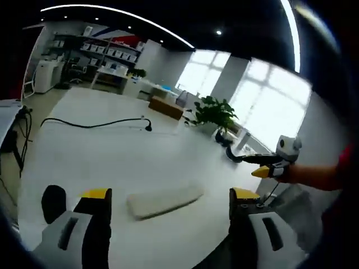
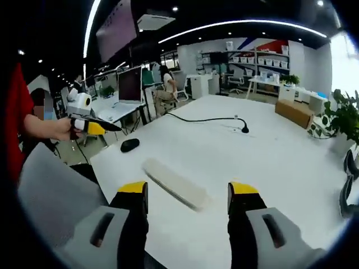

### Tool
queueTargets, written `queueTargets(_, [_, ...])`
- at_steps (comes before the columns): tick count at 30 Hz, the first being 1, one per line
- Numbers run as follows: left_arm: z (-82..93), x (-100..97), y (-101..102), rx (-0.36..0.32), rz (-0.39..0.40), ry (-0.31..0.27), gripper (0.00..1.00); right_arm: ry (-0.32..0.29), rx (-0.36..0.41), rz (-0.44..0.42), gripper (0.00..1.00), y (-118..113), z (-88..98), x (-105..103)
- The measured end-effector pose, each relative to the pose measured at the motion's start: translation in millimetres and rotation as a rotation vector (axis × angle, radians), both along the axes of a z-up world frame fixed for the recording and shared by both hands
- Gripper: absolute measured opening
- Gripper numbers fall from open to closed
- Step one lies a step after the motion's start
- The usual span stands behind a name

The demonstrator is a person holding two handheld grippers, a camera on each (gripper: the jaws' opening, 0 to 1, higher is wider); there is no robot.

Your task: Arrange the utensils inside the cutlery case until each visible utensil rests in its matching compartment.

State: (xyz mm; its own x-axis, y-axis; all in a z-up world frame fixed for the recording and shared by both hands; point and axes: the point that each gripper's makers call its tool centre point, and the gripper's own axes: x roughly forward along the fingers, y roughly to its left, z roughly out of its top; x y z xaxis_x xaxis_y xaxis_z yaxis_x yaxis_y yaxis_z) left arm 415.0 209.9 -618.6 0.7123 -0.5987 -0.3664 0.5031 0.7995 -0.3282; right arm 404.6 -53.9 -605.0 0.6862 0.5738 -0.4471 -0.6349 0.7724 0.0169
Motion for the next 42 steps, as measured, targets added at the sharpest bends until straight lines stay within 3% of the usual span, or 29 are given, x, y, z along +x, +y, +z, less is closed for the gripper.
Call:
queueTargets(2, [11.5,-8.6,4.4,0.067,-0.009,-0.059,0.99,-0.018,0.014,-0.023,0.59,-2.3,11.7,-10.3])
queueTargets(4, [15.1,-23.8,2.7,0.101,-0.04,-0.048,0.98,-0.054,0.052,-0.05,0.61,-5.0,26.1,-20.3])
queueTargets(6, [23.9,-36.2,3.4,0.091,-0.027,-0.044,1.0,-0.086,0.067,-0.073,0.63,-10.2,38.5,-30.7])
queueTargets(9, [48.2,-50.3,3.0,0.072,-0.003,-0.12,1.0,-0.128,0.071,-0.091,0.63,-15.8,54.3,-43.2])
queueTargets(10, [59.8,-57.9,1.4,0.033,0.018,-0.141,1.0,-0.145,0.072,-0.089,0.63,-16.6,60.6,-49.7])
queueTargets(11, [68.8,-63.5,0.0,0.015,0.023,-0.177,1.0,-0.156,0.08,-0.088,0.63,-16.5,64.6,-53.6])
queueTargets(12, [77.0,-72.8,-0.6,0.049,0.013,-0.249,1.0,-0.169,0.091,-0.09,0.64,-16.6,68.8,-57.2])
queueTargets(14, [73.5,-85.2,4.6,0.093,0.052,-0.236,1.0,-0.229,0.092,-0.068,0.64,-15.9,79.6,-66.1])
queueTargets(16, [74.7,-101.6,6.0,0.075,0.1,-0.183,1.0,-0.231,0.093,-0.083,0.66,-19.3,84.6,-72.5])
queueTargets(18, [96.7,-116.2,4.3,0.043,0.116,-0.258,1.0,-0.223,0.113,-0.066,0.69,-16.9,90.6,-81.2])
queueTargets(20, [105.9,-126.3,8.3,0.092,0.138,-0.304,1.0,-0.273,0.102,-0.041,0.69,-14.3,95.7,-88.6])
queueTargets(22, [100.6,-130.5,14.3,0.122,0.175,-0.263,1.0,-0.266,0.087,-0.038,0.69,-13.7,90.7,-94.9])
queueTargets(24, [99.0,-135.6,15.5,0.095,0.2,-0.219,1.0,-0.25,0.1,-0.036,0.72,-13.2,87.5,-100.2])
queueTargets(26, [109.9,-141.6,14.7,0.074,0.216,-0.259,1.0,-0.259,0.117,-0.026,0.74,-11.5,88.0,-105.9])
queueTargets(28, [112.6,-144.9,19.6,0.141,0.244,-0.293,1.0,-0.273,0.087,-0.025,0.76,-12.8,85.2,-107.4])
queueTargets(31, [110.3,-149.3,18.9,0.157,0.25,-0.276,0.99,-0.248,0.104,-0.021,0.79,-12.2,83.8,-110.5])
queueTargets(35, [108.3,-150.6,20.3,0.196,0.257,-0.282,0.97,-0.252,0.101,-0.017,0.79,-11.6,85.4,-112.7])
queueTargets(42, [106.6,-145.3,14.6,0.206,0.251,-0.273,0.93,-0.267,0.112,-0.028,0.8,-10.4,89.4,-112.5])
